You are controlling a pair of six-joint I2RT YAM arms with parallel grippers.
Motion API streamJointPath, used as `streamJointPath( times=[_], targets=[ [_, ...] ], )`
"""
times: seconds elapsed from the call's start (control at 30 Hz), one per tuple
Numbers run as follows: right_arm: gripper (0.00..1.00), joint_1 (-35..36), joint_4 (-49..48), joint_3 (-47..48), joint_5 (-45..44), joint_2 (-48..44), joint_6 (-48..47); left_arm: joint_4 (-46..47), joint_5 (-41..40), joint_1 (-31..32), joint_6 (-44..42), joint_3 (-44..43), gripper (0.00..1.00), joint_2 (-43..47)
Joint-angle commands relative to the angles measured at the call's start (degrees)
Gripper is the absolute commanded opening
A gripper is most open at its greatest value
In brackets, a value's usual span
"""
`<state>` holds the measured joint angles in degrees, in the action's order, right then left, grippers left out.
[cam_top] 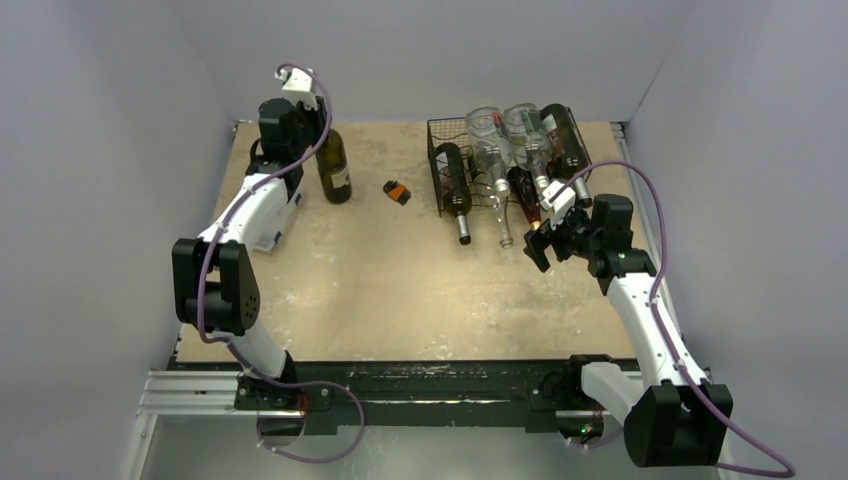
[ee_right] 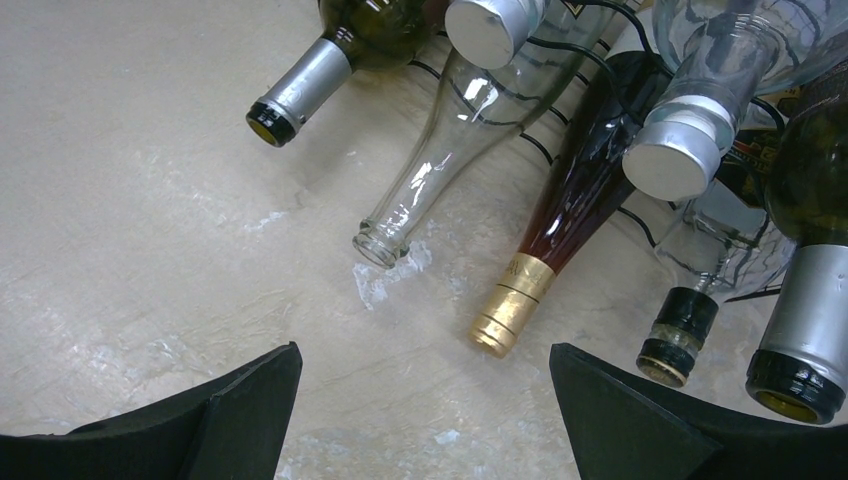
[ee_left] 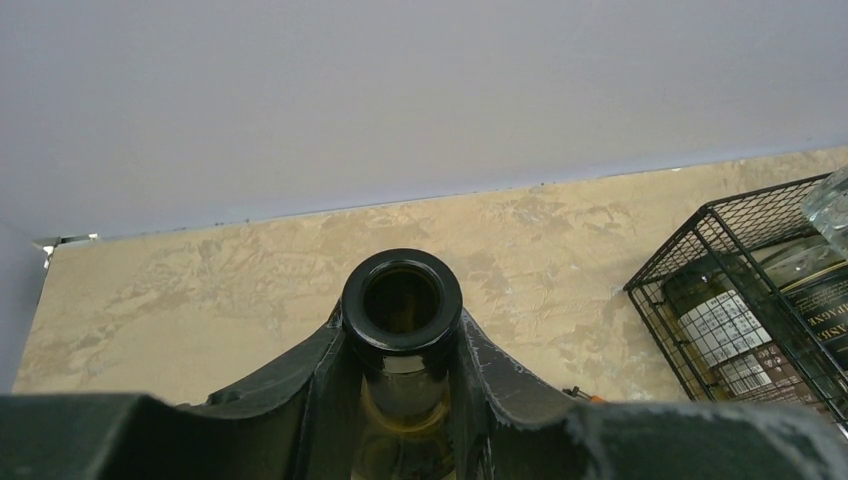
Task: Take the wine bottle off the wine rack
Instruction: Place the wine bottle at the center of the board.
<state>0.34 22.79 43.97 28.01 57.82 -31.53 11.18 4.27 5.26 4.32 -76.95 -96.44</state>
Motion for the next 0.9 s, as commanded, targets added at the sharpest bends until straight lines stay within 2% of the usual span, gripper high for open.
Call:
streamJointPath(
  times=[0.0,0.13,0.23,0.37,0.63,0.87],
  targets=[
    [0.99,-0.2,-0.2,0.7,0.9,-0.3,-0.5,8.5,0.8,-0.4,-1.4,-0.3,0.23,3.1],
    [0.99,-0.2,0.0,0.8,1.4,-0.3,-0.5,7.3,1.8,-0.4,-1.2,0.2,0.41,3.9],
    [0.99,-0.2,0.2,0.9,1.8,-0.5,-0.6,7.0,1.6,-0.4,-0.6,1.5,0.59,4.9],
    [0.99,-1.8,0.5,1.0,2.3,-0.7,-0.6,4.9,1.6,-0.4,0.0,2.7,0.76,7.1],
    [0.99,-2.3,1.3,1.3,4.8,-1.8,-0.9,0.3,0.8,-0.5,3.2,6.1,0.94,15.3],
    [0.99,-2.5,1.8,1.2,6.8,-3.1,-1.6,-7.0,2.6,-0.9,10.8,10.3,1.00,25.5]
  ],
)
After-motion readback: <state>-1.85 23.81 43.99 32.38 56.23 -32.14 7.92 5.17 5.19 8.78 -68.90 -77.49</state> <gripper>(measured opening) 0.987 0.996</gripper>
